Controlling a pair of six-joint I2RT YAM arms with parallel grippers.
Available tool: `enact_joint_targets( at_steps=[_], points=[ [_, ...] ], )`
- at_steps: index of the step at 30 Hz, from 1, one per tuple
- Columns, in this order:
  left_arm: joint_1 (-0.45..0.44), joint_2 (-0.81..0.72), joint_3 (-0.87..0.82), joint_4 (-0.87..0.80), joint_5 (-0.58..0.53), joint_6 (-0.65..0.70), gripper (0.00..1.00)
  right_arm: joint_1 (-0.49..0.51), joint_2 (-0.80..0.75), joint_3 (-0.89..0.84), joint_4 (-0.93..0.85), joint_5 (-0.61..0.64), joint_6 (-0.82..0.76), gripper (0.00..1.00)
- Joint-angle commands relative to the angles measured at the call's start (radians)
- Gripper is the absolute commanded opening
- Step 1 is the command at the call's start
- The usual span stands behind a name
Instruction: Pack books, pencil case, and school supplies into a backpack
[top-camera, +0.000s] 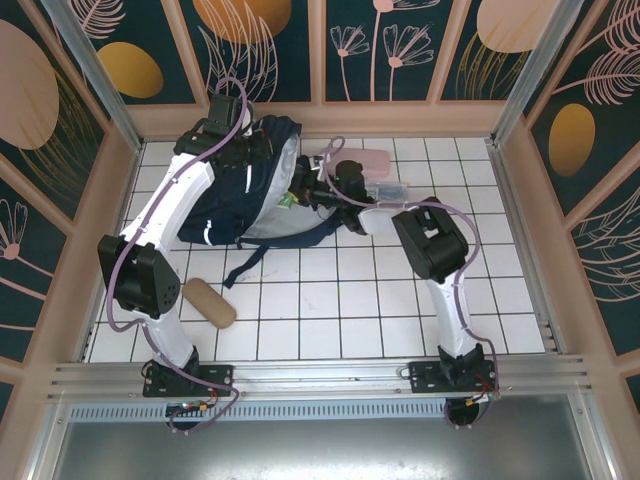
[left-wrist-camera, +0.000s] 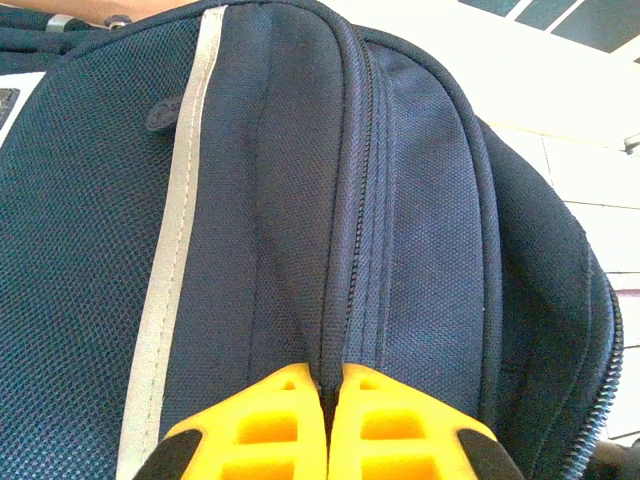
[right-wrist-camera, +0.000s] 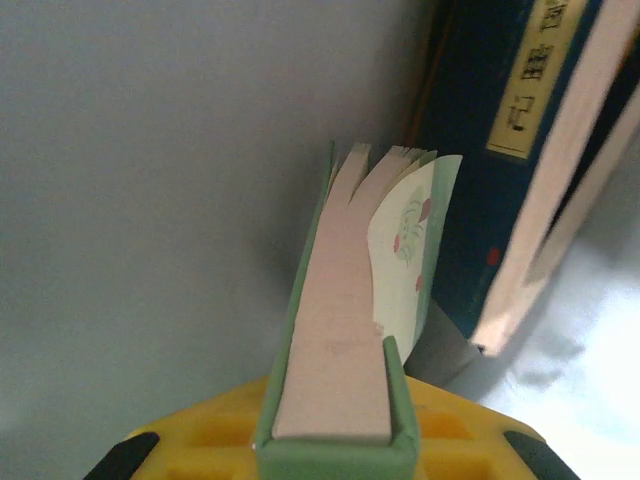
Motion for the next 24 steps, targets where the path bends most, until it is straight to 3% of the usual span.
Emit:
enact_joint_targets(
  at_steps=[1,5,6,8,12,24],
  points=[
    [-0.002,-0.052,0.055,0.136,0.066,-0.025,0.0,0.031,0.062,0.123,0.035,0.047,0.03,0.0],
    [-0.002,-0.055,0.049,0.137,0.073,-0.032,0.0,0.052,0.147,0.271,-0.158,0.108,-0.018,0.0],
    [-0.002,-0.054,0.049,0.135,0.073,-0.029,0.0,0.056,0.168,0.323,-0.231,0.12,-0.043,0.06],
    [-0.002,-0.055,0.048,0.131,0.066,-0.023,0.0,0.063,0.19,0.409,-0.381,0.131,-0.109,0.27],
    [0.0,-0.052,0.053,0.123,0.054,-0.008,0.0,0.064,0.138,0.405,-0.514,0.181,-0.209,0.42],
    [0.007,-0.054,0.033,0.129,0.055,0.0,0.0,0.043,0.023,0.255,-0.639,0.2,-0.29,0.44]
  ],
)
